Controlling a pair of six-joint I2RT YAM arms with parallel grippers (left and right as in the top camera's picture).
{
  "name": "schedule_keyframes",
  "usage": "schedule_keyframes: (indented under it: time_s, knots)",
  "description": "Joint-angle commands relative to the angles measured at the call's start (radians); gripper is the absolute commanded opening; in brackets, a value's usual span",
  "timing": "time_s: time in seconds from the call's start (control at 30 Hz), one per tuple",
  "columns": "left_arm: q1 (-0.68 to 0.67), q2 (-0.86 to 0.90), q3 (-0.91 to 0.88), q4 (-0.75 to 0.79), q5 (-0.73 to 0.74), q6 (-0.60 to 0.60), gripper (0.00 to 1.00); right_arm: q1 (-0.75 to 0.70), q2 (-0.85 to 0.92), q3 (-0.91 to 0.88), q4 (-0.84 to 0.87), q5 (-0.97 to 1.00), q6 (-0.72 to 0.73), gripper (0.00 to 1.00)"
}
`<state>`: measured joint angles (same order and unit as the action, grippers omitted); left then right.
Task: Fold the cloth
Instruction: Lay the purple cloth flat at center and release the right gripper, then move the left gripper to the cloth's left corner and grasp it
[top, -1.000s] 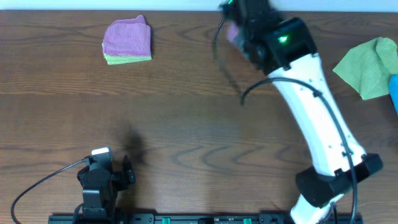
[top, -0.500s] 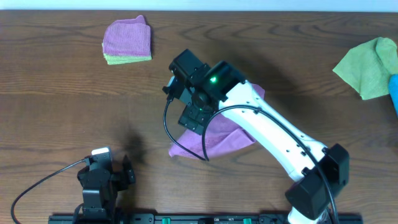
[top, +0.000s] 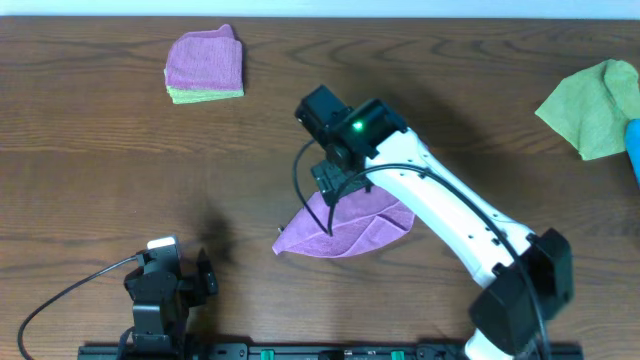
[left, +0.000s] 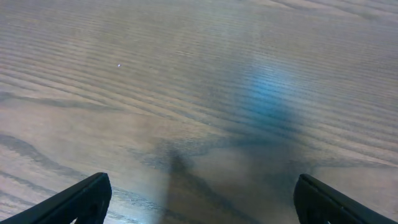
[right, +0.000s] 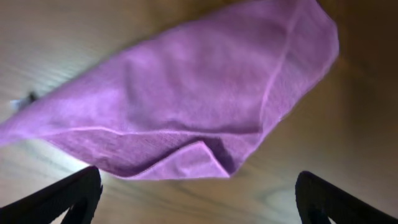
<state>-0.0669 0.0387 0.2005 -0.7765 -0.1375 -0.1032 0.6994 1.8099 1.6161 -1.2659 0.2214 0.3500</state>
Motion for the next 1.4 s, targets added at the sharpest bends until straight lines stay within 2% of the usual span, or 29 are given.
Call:
schedule_keyframes:
  time_s: [0.0,0.17,0.4,0.6,1.07,1.13,1.17,1.23,1.3,1.37]
  knots:
    - [0.003,-0.003,-0.020,-0.031,-0.007,0.014,0.95,-0.001,-0.159,-0.153,0.058,-0.014,0.105,0.99]
    - [0.003,-0.003,-0.020,-0.031,-0.007,0.014,0.95,-0.003,-0.439,-0.409,0.230,-0.073,0.045,0.99]
    - [0.003,-0.003,-0.020,-0.031,-0.007,0.014,0.95,-0.009,-0.689,-0.502,0.256,-0.084,0.057,0.99]
    - [0.003,-0.003,-0.020,-0.031,-0.007,0.014,0.95,-0.009,-0.763,-0.502,0.233,-0.072,0.056,0.99]
    - [0.003,-0.003,-0.020,-0.011,-0.003,0.013,0.95,-0.009,-0.757,-0.503,0.218,-0.076,0.057,0.99]
    - [0.002,-0.003,-0.020,0.027,0.045,-0.040,0.95,-0.009,-0.757,-0.503,0.218,-0.090,0.057,0.99]
    - [0.002,-0.003,-0.020,0.072,0.116,-0.156,0.95,-0.009,-0.757,-0.503,0.217,-0.108,0.058,0.99]
    - [0.001,-0.003,-0.020,0.149,0.271,-0.304,0.95,-0.009,-0.757,-0.503,0.219,-0.124,0.123,0.99]
    - [0.001,-0.003,-0.020,0.211,0.326,-0.312,0.95,-0.009,-0.757,-0.503,0.222,-0.121,0.178,0.99]
    - [0.001,-0.003,-0.020,0.223,0.311,-0.313,0.95,-0.009,-0.757,-0.503,0.238,-0.121,0.177,0.99]
